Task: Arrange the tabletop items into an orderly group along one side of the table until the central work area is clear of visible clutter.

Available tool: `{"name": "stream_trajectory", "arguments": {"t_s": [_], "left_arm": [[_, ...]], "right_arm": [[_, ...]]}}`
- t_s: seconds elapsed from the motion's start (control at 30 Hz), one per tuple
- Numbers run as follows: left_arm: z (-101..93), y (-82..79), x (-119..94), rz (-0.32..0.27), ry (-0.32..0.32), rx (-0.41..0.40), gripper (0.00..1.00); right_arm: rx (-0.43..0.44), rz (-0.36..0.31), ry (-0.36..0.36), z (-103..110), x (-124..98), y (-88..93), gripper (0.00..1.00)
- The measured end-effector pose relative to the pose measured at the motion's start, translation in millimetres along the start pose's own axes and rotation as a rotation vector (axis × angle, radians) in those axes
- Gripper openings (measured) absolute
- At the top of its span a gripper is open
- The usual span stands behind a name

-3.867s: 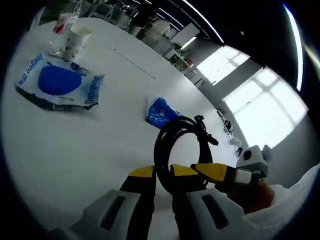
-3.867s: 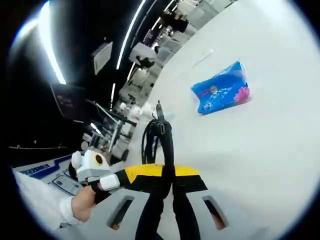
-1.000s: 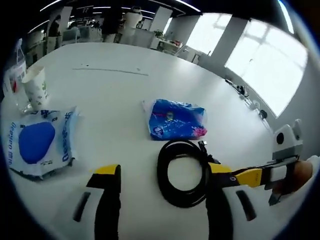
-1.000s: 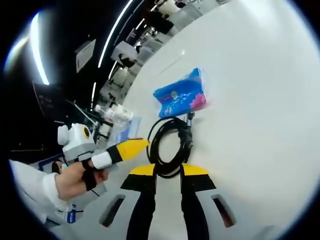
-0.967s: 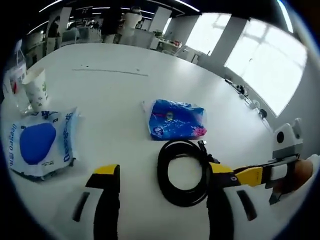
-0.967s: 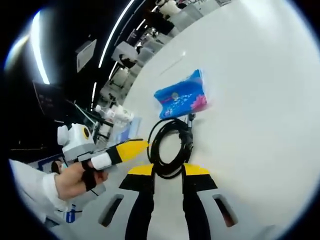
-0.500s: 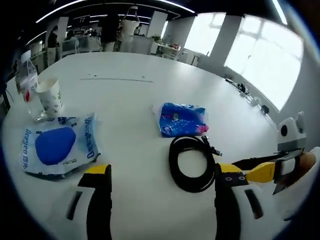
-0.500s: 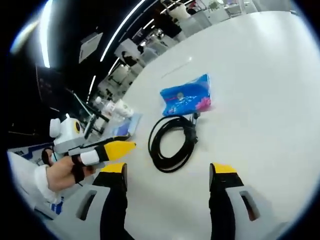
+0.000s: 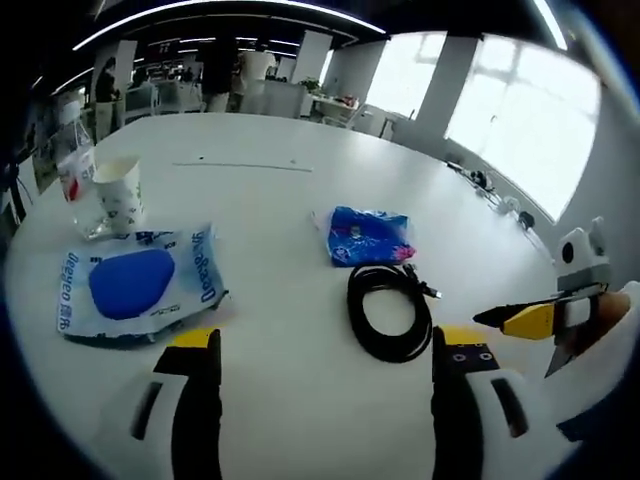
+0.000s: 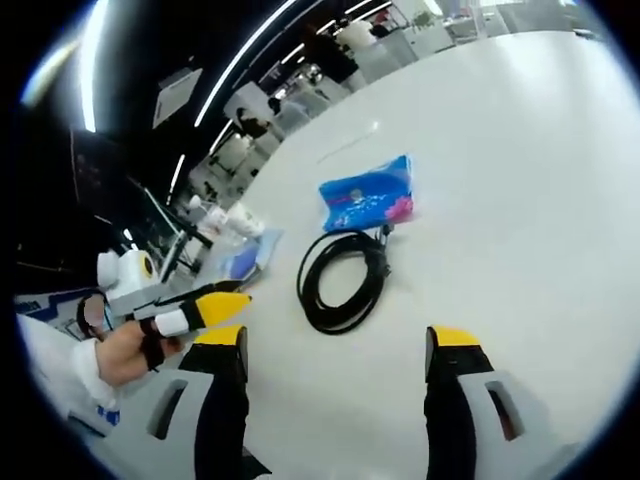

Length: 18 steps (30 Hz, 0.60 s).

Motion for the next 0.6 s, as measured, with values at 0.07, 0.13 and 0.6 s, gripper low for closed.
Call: {"name": "stream_trajectory", "arguments": {"t_s": [0.07,0.13,0.6], "left_arm": [[5.8,-0.8,-5,-0.010,-0.002,-0.017,0.89],[12.3,-1.3,-9,-0.016,-0.006,-0.020,0.89],[55.0,-11.3,-25,-0.054,-0.046,-0.062,0.88]], "right_arm": [[0.005,-0.002,0.006,1,-2,0.8,0.71],[0.006,-0.010,0.013,2,-4,0.8,0.71],[0.017,-0.043,0.053,6,-14,6.0,0.71]]}}
Point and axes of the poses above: the point that each gripper's makers call its tool centre point, and the gripper's own axes: x roughly forward along the fingers, z roughly to its left, y roughly out of its underside, the point moved 8 cm from there along -x, roughly backward along the fingers, and after that the axes turned 6 degrees about -y, right-handed, at the moved point
